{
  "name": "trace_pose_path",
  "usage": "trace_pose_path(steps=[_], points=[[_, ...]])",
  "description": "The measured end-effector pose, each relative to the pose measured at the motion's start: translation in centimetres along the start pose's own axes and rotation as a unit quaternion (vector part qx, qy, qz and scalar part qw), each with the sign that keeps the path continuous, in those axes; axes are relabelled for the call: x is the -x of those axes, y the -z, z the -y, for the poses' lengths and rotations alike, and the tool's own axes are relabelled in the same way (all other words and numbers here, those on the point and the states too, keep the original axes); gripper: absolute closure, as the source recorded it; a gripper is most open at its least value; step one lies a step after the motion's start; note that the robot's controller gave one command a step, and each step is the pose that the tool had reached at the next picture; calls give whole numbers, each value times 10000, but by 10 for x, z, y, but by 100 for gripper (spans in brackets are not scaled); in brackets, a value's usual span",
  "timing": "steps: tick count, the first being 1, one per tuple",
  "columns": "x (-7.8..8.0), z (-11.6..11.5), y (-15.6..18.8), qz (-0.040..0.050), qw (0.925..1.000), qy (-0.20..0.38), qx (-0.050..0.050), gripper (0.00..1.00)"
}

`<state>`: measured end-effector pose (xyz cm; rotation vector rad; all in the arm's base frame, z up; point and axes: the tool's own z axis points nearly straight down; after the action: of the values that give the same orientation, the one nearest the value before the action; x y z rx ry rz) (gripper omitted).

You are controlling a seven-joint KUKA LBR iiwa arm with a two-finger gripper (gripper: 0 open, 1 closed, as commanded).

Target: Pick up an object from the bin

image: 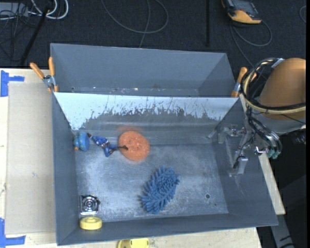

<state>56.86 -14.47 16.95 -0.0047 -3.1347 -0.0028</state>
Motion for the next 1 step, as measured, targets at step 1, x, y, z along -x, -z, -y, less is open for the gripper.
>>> trace_pose_path(steps=[1], points=[[1, -1, 5, 32, 10000, 17, -5, 0]])
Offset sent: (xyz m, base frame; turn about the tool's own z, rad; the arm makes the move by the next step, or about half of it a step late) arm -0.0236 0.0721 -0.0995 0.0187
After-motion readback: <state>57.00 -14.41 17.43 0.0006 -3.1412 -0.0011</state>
